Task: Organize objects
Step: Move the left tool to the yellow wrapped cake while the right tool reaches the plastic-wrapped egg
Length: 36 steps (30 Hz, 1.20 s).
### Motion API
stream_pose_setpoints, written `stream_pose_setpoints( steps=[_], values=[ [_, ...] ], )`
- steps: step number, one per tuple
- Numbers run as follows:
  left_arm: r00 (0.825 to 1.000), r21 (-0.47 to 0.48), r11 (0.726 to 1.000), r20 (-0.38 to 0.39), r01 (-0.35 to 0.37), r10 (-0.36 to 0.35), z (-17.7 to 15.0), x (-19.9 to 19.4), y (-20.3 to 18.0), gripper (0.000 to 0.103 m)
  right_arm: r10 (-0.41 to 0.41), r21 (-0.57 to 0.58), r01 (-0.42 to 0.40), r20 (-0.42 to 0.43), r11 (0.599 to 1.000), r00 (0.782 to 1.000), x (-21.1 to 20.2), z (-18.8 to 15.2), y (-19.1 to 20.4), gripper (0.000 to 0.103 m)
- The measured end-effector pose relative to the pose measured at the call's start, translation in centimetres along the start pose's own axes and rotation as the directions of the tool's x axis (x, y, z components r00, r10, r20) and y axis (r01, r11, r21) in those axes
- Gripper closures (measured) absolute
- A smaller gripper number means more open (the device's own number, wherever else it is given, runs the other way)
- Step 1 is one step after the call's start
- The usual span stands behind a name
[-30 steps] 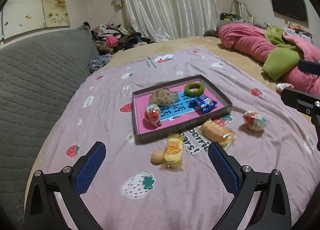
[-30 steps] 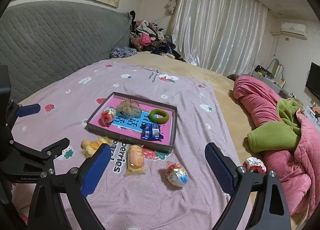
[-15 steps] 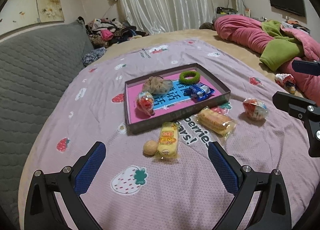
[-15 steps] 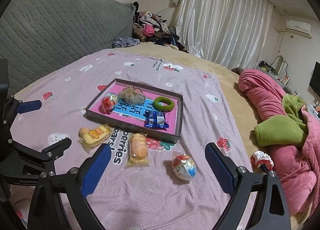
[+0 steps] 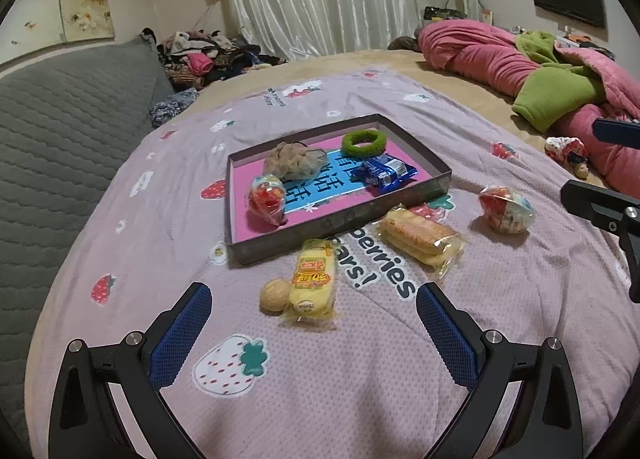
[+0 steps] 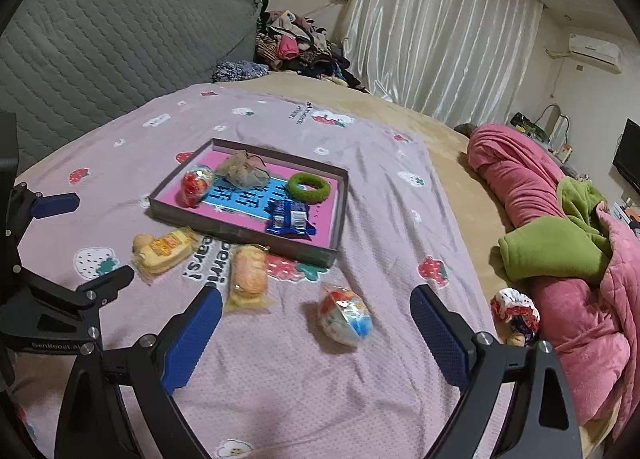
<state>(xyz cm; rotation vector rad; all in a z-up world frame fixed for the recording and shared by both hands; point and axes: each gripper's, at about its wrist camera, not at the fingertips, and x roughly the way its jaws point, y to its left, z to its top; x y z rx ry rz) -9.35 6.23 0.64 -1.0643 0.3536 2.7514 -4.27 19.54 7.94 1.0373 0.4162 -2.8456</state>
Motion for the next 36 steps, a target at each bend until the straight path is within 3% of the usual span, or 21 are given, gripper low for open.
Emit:
stream_pose_setpoints(
  steps=[17, 36],
  values=[
    [0.999, -0.014, 0.999, -0.026, 0.037, -0.037, 0.9, 3.6, -0.1, 0.001, -0.024, 0.014, 0.025, -0.078, 1.000, 0.997, 4.3, -1.8, -2.7, 0.005],
    [0.990, -0.046, 0.996, -0.112, 0.076, -0.080, 2.1, 9.7, 0.8, 0.001, -0.024, 0.023, 0.029, -0.187, 0.999, 0.982, 10.3, -3.0, -3.7, 0.002]
  ],
)
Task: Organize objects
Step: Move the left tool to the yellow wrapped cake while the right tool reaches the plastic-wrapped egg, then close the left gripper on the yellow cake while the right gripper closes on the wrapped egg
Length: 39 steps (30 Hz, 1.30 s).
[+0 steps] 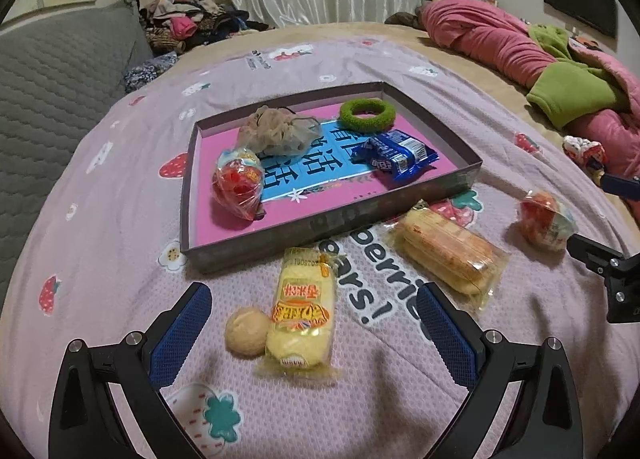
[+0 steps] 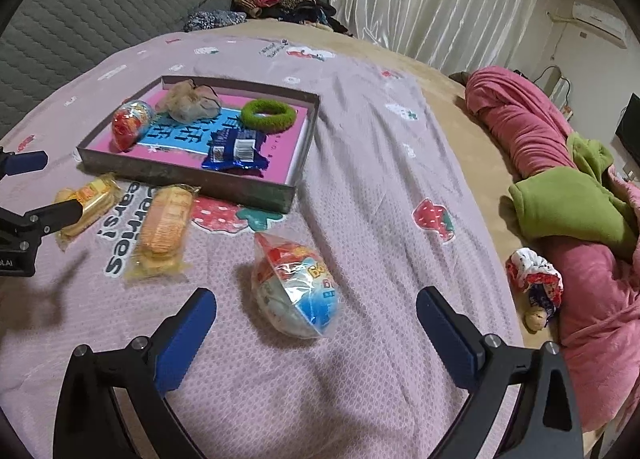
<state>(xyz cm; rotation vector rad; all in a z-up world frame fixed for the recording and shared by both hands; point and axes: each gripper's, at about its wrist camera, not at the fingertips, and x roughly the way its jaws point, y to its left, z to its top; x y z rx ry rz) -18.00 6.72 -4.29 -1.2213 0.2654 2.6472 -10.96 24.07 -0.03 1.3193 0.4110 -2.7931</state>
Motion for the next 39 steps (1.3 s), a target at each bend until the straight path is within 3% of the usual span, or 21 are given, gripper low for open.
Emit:
stream_pose_setpoints(
  steps=[14, 17, 22, 26, 28, 34, 39],
  values=[
    [0.997, 0.010, 0.999, -0.053, 0.048, -0.047, 0.6, 3.2, 0.2, 0.003, 0.015, -0.037, -0.017, -0.067, 0.999, 0.998, 4.2, 0.6, -0.2, 0.002],
    [0.996, 0.014, 0.998, -0.065, 0.063, -0.062, 0.8, 3.9, 0.2, 0.008, 0.026, -0.054, -0.030, -0.077, 0.998, 0.997, 5.1, 0.8, 0.0, 0.002],
    [0.993, 0.020, 0.997, -0.093, 0.076, -0.074, 0.7, 5.0, 0.4, 0.030, 0.029, -0.083, -0.036, -0.083, 0.996, 0.996, 6.6, 0.9, 0.4, 0.002],
    [0.992, 0.035, 0.996, -0.099, 0.081, -0.077, 0.4, 5.5, 0.1, 0.034, 0.048, -0.081, -0.054, -0.081, 0.995, 0.996, 7.7, 1.3, 0.4, 0.002],
    [0.992, 0.039, 0.996, -0.103, 0.082, -0.078, 0.4, 5.7, 0.0, 0.048, 0.057, -0.079, -0.064, -0.083, 0.995, 0.995, 8.0, 1.4, 0.4, 0.004],
    [0.990, 0.033, 0.996, -0.121, 0.077, -0.072, 0.3, 6.4, 0.7, 0.062, 0.119, -0.055, -0.124, -0.084, 0.991, 0.989, 8.2, 1.8, 0.4, 0.026],
    [0.989, 0.031, 0.996, -0.118, 0.088, -0.083, 0.3, 6.5, 0.9, 0.064, 0.158, -0.052, -0.163, -0.088, 0.985, 0.984, 8.4, 1.8, 1.0, 0.049]
  ],
)
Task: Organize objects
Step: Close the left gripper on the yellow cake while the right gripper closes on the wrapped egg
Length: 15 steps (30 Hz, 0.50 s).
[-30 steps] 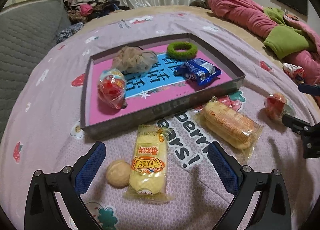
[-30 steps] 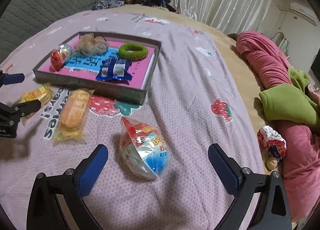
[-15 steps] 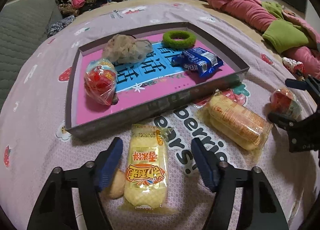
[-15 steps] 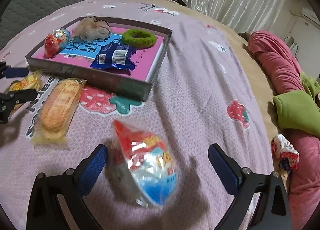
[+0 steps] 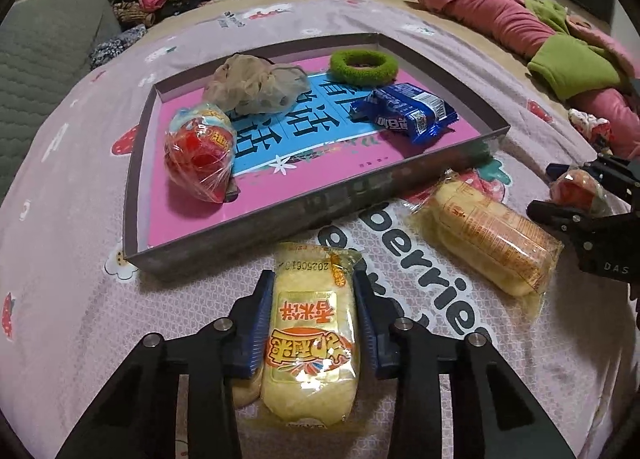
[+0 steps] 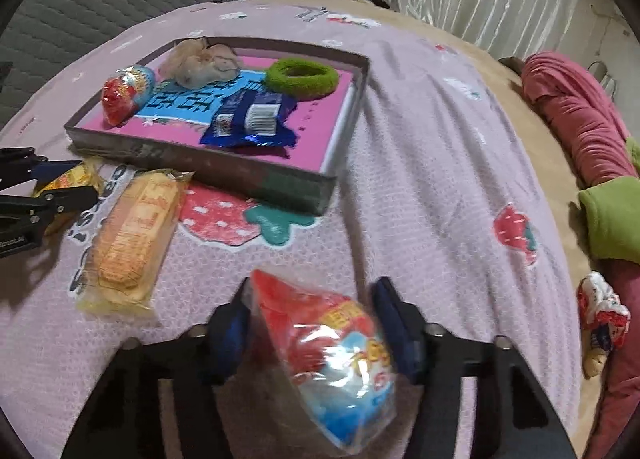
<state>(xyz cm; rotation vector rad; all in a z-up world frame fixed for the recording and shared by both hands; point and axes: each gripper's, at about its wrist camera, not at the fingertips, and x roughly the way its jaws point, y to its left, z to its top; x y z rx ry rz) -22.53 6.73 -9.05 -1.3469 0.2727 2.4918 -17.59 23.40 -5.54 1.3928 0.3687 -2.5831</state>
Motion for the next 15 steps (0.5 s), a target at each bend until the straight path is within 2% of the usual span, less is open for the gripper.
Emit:
stream_pose_setpoints(
  steps=[10, 15],
  values=[
    [1.000, -0.015, 1.000, 0.020, -0.009, 0.009, 0.1, -0.4, 0.1, 0.064, 0.073, 0.075, -0.077, 0.062, 0.994, 0.995, -1.7, -0.5, -0.9, 0.049],
    [0.999, -0.021, 1.000, 0.036, 0.001, 0.000, 0.4, -1.3, -0.1, 0.064, 0.085, 0.068, -0.090, 0.082, 0.994, 0.993, -3.3, -0.5, -0.4, 0.049]
  ],
)
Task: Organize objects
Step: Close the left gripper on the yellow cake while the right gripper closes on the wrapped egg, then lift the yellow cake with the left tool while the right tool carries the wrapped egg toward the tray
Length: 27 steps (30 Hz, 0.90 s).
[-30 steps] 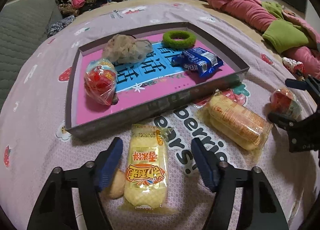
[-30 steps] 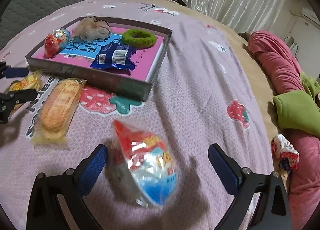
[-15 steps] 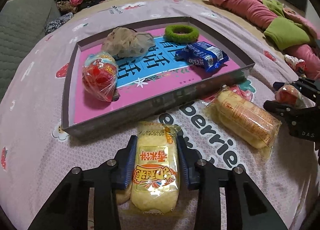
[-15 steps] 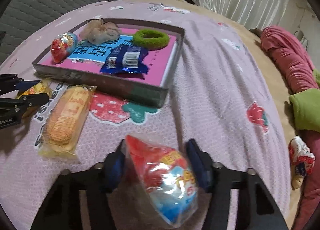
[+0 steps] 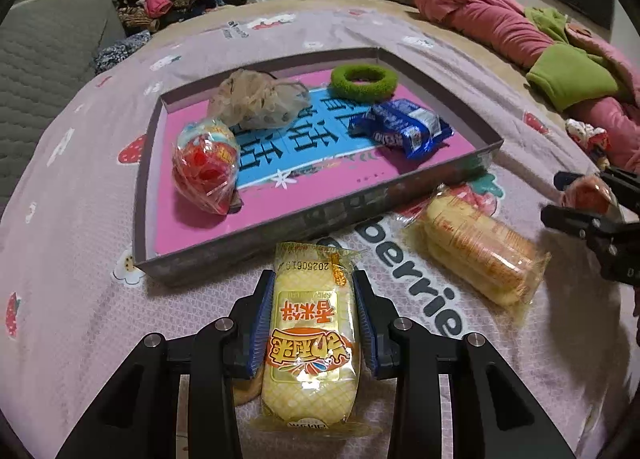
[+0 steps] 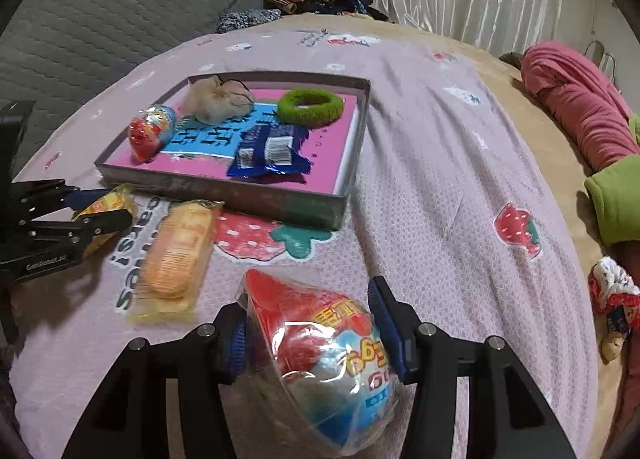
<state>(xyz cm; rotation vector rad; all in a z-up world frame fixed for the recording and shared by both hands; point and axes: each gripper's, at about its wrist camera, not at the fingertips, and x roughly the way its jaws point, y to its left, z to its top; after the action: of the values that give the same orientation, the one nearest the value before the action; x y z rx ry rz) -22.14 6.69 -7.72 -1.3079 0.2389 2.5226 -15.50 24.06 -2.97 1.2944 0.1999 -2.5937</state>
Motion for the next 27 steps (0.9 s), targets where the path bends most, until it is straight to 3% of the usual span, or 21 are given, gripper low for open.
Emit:
stream_pose_setpoints(
  steps=[11, 27],
  values=[
    [0.998, -0.008, 1.000, 0.070, 0.001, 0.000, 0.8, -4.7, -0.4, 0.064, 0.024, -0.035, -0.022, 0.074, 0.999, 0.997, -4.6, 1.0, 3.1, 0.049],
    [0.973, -0.046, 0.997, 0.219, -0.058, 0.067, 0.8, -17.0, -0.2, 0.064, 0.062, -0.089, -0.044, 0.217, 0.995, 0.974, -13.9, 3.7, 8.6, 0.049]
  ],
)
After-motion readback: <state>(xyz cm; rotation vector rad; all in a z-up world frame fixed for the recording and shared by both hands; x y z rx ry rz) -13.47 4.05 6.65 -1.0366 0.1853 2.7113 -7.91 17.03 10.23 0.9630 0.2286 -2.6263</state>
